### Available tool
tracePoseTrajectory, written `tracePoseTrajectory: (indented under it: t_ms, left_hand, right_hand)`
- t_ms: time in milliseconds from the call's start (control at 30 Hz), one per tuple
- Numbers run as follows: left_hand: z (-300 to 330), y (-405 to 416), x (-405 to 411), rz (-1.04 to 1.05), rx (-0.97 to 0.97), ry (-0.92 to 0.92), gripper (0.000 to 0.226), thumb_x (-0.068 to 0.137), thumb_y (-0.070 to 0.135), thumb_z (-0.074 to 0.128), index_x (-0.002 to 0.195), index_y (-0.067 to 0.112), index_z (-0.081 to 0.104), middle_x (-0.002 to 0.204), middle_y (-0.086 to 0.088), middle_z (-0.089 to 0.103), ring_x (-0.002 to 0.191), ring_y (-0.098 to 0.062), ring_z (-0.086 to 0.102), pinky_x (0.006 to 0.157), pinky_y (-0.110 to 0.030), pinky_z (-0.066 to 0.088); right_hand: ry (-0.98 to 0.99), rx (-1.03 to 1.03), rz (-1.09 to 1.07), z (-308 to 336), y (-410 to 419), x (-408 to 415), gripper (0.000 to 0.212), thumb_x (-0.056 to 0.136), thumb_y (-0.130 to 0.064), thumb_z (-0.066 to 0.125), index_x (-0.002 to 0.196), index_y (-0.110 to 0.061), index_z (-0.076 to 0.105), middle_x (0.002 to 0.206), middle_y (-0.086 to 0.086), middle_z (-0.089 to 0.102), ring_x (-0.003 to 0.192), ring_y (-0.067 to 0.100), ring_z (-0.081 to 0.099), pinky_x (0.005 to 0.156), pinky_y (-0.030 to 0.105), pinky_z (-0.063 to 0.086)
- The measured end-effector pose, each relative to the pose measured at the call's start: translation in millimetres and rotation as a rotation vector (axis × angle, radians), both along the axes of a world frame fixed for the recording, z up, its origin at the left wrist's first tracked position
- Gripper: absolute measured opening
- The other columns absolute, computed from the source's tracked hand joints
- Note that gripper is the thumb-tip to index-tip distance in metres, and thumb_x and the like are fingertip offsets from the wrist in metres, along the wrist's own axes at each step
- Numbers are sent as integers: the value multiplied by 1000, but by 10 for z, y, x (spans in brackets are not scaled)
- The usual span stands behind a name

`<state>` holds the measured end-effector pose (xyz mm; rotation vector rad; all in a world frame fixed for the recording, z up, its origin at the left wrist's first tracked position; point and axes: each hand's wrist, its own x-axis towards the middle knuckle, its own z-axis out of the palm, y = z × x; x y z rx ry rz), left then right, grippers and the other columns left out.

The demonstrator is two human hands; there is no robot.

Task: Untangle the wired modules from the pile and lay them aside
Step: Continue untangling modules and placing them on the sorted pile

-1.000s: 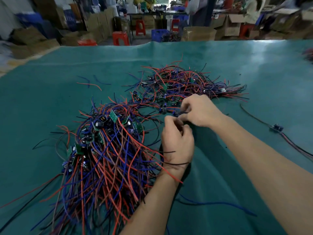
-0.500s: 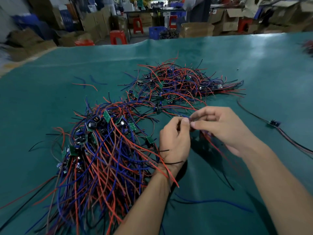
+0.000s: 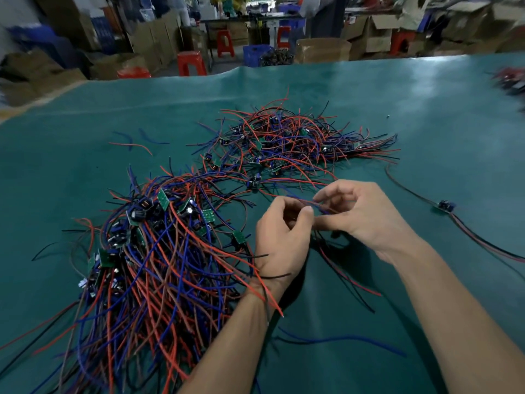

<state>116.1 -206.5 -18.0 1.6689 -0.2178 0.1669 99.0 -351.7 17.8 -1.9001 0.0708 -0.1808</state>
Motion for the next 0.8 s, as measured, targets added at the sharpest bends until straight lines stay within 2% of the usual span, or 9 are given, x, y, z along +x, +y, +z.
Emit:
tracePoseTrajectory:
  t_ms: [100,233,367,433,500,633,667,733,800]
  left_hand:
    - [-28,-10,22,53,1,-10,9,96,20,63,90,19,57,84,3,69,72,-7,63,72,-29,50]
    - [-21,-14,-8,49,-103,-22,12,101,19,54,92,22,47,87,-4,74,78,-24,71,69,-46,54]
    - [-3,-17,-33,47,-76,-108,11,91,32,56,88,21,52,74,0,68,64,-12,64,66,-35,54]
    - [-6,-16,-31,49,-65,-138,15,88,32,61,88,19,55,75,5,65,64,-9,60,66,-28,52]
    - [-16,-7,-23,56,-58,-151,18,86,32,66,89,16,58,76,11,63,65,-4,58,66,-24,50]
    - [-24,4,-8,90,-90,-153,17,83,27,71,90,16,60,77,14,63,68,0,58,67,-23,50]
    - [-27,8,-4,97,-87,-154,16,83,25,72,90,16,60,77,13,63,68,0,58,66,-23,50]
    - [-29,15,3,103,-70,-159,17,84,17,75,90,18,59,78,14,63,70,1,58,64,-22,50]
    - [-24,22,0,97,-43,-172,21,83,9,77,89,19,59,77,15,63,71,1,58,63,-21,48]
  right_hand:
    - [-66,-10,-29,-9,-41,17,36,57,-18,97,85,-18,76,84,5,75,76,8,64,76,22,53]
    - [-67,196,-79,10,-73,34,12,75,-11,87,79,-21,82,71,0,74,59,9,61,51,19,46]
    - [-121,374,-424,-30,-114,109,18,79,-3,81,69,-18,81,62,-2,71,49,8,57,45,19,43]
    - [-135,313,-647,-64,-180,142,17,80,-8,83,71,-22,78,64,-7,72,55,8,61,56,25,51]
    - [-116,210,-817,-96,-257,154,14,81,-14,81,76,-26,75,76,-11,73,69,7,65,78,32,59]
    - [-187,-184,-998,-44,-313,54,27,78,-21,67,103,-29,72,111,-7,69,107,25,60,95,37,48]
    - [-306,-279,-1006,-15,-291,31,28,77,-24,64,103,-28,73,109,-5,69,108,27,57,93,33,44]
    - [-455,-321,-870,32,-167,5,18,78,-29,61,87,-24,75,85,-7,72,90,22,62,78,26,43]
    - [-265,-149,-509,51,27,18,20,84,-33,67,75,-18,76,68,-4,71,70,17,65,63,28,45]
